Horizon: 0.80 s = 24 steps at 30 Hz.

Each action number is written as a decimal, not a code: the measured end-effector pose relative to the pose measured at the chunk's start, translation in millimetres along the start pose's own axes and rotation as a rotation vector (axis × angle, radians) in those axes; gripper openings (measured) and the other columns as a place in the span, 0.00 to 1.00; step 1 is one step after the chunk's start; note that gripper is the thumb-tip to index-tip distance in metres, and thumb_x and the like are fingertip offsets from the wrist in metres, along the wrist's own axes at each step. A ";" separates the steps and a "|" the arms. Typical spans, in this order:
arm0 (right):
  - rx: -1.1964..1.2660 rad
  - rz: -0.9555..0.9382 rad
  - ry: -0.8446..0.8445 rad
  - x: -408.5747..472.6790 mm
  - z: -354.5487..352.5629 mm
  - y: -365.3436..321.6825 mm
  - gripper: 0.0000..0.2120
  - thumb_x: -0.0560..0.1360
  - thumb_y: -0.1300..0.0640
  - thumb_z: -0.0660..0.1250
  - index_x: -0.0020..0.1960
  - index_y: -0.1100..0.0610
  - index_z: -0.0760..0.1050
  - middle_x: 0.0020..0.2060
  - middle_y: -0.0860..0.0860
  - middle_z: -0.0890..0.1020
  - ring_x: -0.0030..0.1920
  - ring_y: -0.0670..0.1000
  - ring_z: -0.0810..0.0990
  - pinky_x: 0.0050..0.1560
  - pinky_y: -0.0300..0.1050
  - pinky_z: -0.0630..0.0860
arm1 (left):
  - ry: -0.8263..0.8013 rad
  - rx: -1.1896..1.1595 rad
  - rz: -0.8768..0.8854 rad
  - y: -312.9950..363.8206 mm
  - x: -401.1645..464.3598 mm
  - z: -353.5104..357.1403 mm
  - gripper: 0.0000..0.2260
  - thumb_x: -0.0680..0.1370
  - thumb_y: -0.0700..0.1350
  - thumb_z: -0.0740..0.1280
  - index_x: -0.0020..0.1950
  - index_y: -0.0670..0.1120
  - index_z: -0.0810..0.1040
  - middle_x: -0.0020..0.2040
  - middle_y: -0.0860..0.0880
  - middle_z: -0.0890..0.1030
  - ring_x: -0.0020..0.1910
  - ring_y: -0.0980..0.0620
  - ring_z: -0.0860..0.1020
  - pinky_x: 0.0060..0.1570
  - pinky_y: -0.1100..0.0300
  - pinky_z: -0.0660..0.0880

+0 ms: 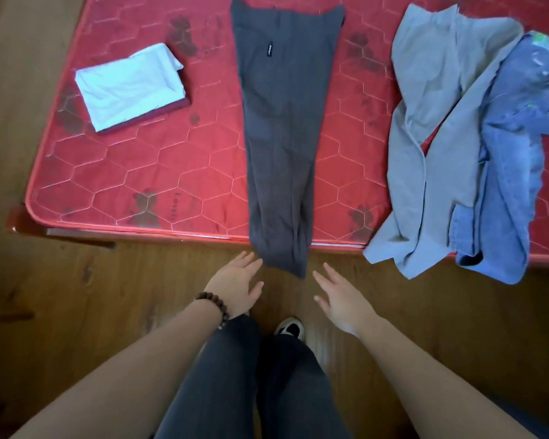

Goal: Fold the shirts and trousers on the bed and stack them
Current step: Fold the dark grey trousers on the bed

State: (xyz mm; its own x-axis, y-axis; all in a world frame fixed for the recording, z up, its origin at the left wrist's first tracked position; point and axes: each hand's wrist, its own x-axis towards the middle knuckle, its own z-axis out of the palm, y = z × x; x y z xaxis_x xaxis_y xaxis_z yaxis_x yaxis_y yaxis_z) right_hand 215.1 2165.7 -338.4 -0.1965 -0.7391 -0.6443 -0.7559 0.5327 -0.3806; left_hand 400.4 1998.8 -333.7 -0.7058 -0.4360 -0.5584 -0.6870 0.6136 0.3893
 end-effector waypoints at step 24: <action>1.288 0.595 0.394 281.9 -57.4 13.2 0.03 0.75 0.62 0.70 0.43 0.58 0.78 0.50 0.60 0.83 0.52 0.60 0.81 0.55 0.59 0.79 | 0.205 -1.493 -0.639 -59.3 262.3 -24.5 0.08 0.79 0.35 0.65 0.40 0.43 0.73 0.38 0.46 0.77 0.36 0.51 0.77 0.36 0.56 0.79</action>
State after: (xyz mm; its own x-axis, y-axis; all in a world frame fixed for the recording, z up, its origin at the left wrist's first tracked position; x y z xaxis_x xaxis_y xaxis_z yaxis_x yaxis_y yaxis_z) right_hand 113.9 1940.7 -487.0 -0.5857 -0.2343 -0.7759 0.5193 0.6265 -0.5812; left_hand 251.7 1831.9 -485.3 -0.1839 -0.5040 -0.8439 -0.3215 -0.7805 0.5362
